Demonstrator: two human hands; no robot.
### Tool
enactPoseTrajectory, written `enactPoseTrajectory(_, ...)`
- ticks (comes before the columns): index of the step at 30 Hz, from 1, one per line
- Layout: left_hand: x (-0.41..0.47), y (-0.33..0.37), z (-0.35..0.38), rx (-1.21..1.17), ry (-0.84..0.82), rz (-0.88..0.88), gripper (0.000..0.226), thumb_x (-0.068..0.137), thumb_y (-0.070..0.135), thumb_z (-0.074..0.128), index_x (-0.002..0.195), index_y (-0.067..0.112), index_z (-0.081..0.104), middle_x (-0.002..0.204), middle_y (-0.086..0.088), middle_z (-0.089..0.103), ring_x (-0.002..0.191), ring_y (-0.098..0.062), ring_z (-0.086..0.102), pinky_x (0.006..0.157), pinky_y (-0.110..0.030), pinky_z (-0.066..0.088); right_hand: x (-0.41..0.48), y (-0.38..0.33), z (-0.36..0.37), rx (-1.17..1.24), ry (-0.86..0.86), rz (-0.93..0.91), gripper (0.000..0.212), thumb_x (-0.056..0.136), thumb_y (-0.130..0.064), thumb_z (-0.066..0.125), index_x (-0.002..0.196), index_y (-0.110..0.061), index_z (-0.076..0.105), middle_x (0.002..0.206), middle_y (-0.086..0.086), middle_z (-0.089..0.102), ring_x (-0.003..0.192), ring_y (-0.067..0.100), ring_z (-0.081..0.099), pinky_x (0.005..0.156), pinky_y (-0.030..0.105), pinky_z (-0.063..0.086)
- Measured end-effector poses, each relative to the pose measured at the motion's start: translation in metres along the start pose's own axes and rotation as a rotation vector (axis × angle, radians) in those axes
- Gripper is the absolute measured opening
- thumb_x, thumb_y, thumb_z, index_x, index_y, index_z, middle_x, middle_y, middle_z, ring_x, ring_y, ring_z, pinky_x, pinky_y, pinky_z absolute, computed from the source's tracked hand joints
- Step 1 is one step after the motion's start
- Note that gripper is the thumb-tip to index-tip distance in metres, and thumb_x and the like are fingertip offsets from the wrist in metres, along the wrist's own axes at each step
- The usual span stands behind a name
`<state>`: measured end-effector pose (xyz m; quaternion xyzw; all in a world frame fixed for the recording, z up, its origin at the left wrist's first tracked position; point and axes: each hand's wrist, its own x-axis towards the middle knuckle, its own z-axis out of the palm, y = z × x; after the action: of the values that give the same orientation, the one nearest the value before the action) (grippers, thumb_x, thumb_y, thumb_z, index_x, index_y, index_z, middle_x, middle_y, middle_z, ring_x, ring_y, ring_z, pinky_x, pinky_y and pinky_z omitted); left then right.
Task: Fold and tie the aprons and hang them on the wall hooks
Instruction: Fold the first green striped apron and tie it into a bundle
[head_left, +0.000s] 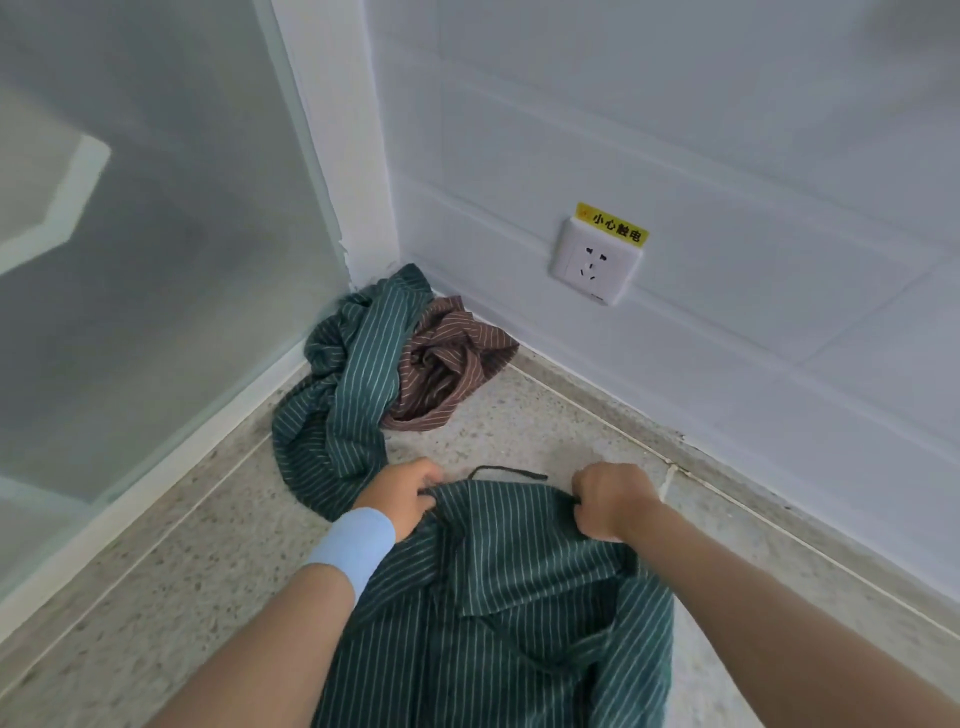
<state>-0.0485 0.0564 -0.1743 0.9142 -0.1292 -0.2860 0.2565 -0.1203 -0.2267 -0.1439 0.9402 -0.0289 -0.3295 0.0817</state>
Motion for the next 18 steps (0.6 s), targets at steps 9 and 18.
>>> enactPoseTrajectory(9, 0.001, -0.015, -0.089, 0.303, 0.375, -0.115, 0.04, 0.095, 0.007, 0.049, 0.131, 0.021, 0.057, 0.127, -0.008, 0.061, 0.104, -0.028, 0.058, 0.087, -0.038, 0.047, 0.018, -0.035, -0.064, 0.736, 0.442, 0.009, 0.028, 0.103, -0.018, 0.049, 0.131, -0.021, 0.054, 0.112, 0.008, 0.068, 0.083, 0.022, 0.065, 0.069, 0.029, 0.053)
enactPoseTrajectory(18, -0.067, 0.008, 0.009, 0.212, 0.299, 0.208, 0.016, 0.094, 0.013, 0.051, 0.101, 0.025, 0.058, 0.102, 0.009, 0.052, 0.086, -0.01, 0.054, 0.075, -0.027, 0.048, -0.033, -0.049, 0.017, 0.691, 0.329, 0.255, 0.026, 0.097, -0.025, 0.044, 0.119, -0.017, 0.055, 0.112, 0.004, 0.058, 0.082, 0.021, 0.062, 0.073, 0.04, 0.058)
